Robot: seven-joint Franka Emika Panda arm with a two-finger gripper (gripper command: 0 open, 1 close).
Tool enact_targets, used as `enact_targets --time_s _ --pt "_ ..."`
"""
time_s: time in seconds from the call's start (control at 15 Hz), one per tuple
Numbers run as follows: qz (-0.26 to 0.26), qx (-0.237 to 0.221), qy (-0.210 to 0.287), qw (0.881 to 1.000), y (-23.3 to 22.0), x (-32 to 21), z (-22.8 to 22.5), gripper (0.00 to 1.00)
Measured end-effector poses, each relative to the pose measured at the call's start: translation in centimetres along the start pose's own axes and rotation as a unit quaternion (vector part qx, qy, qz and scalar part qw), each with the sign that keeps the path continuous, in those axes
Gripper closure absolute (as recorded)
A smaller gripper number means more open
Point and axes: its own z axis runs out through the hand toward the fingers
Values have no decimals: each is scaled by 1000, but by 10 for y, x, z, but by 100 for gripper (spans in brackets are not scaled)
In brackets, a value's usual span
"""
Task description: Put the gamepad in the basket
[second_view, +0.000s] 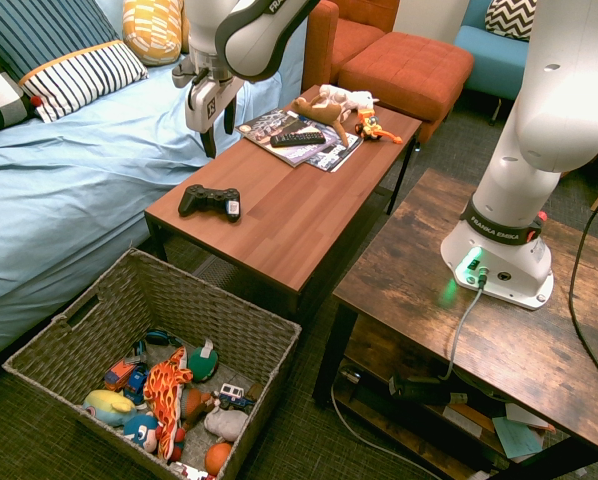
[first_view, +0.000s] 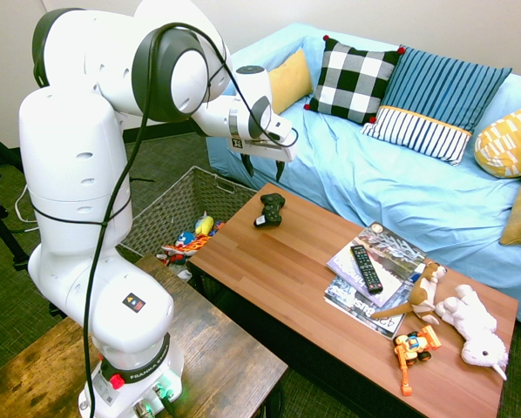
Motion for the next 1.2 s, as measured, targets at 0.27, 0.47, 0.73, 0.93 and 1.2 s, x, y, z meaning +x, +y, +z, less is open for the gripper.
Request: enact_targets --time_s 0.27,0.47,0.73,0.93,1.2 --pt "-23 22 -6 999 -9 -1 54 0" --pt "-19 24 -3 1000 -14 3 84 0" --pt "-12 14 -16 1000 -24 4 125 0" --pt "-3 9 -17 1000 -25 10 145 0" --pt "5 6 -22 1000 -21 17 166 0"
